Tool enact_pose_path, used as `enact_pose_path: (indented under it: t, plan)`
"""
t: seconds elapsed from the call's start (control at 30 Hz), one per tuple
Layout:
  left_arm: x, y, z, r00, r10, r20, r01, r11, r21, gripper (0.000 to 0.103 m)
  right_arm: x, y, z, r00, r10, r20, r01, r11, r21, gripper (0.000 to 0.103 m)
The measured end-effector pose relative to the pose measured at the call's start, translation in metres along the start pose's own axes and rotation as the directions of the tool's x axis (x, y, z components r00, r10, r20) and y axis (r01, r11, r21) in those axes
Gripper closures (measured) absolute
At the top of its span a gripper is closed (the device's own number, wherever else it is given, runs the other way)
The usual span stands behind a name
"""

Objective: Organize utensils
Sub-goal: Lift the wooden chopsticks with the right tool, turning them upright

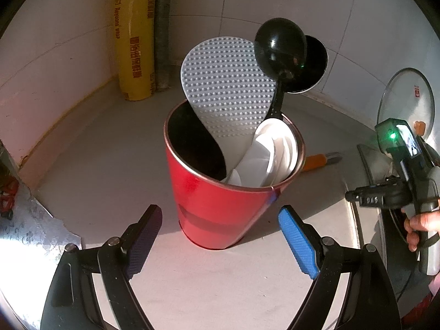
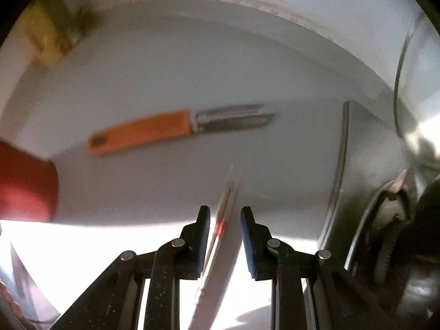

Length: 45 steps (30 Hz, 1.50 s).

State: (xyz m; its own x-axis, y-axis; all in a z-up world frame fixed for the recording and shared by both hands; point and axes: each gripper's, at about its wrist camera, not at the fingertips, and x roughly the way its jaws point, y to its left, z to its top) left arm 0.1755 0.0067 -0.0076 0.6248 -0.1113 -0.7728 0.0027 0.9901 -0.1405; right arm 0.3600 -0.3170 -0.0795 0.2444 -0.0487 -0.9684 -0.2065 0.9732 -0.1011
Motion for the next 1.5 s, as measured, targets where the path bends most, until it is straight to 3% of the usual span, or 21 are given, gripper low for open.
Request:
enact_pose_path:
  t: [0.17, 0.37, 0.43, 0.63, 1.03, 1.2, 1.33, 1.5]
  plan:
    - [-0.002, 0.000, -0.003, 1.000, -0.013, 0.003, 0.013, 1.000, -0.002, 0.016, 0.003, 0.014, -0.010, 0.997, -0.069, -0.042, 0.066, 0.995, -0.075, 0.077]
    - [-0.003, 0.002, -0.003, 1.000, -0.025, 0.007, 0.025, 1.000, -0.017, 0.016, 0.006, 0.019, -0.013, 0.995, -0.075, -0.058, 0.070, 0.994, -0.090, 0.080]
    - [-0.004, 0.002, -0.003, 0.999, -0.030, 0.011, 0.030, 0.999, -0.017, 0.016, 0.012, 0.021, -0.008, 0.997, -0.040, -0.062, 0.035, 0.996, -0.077, 0.087]
    - [-0.001, 0.004, -0.003, 0.999, -0.031, 0.008, 0.031, 0.999, -0.017, 0.016, 0.009, -0.006, -0.018, 0.994, 0.095, -0.053, -0.095, 0.996, 0.002, 0.091]
    - [0.003, 0.002, 0.000, 0.999, -0.035, 0.002, 0.035, 0.999, -0.002, 0.016, 0.005, -0.033, -0.035, 0.989, 0.142, -0.044, -0.139, 0.988, 0.071, 0.090]
    - [0.003, 0.003, 0.001, 0.999, -0.034, 0.002, 0.034, 0.999, -0.005, 0.016, 0.008, -0.036, -0.031, 0.987, 0.152, -0.055, -0.147, 0.986, 0.081, 0.089]
    - [0.002, 0.003, 0.000, 0.999, -0.032, 0.002, 0.032, 0.999, -0.014, 0.016, 0.013, -0.032, -0.030, 0.991, 0.111, -0.067, -0.105, 0.990, 0.092, 0.072]
    - [0.002, 0.003, 0.000, 0.999, -0.039, -0.001, 0.039, 0.999, -0.014, 0.016, 0.009, -0.010, -0.035, 0.996, 0.027, -0.084, -0.024, 0.999, 0.047, 0.069]
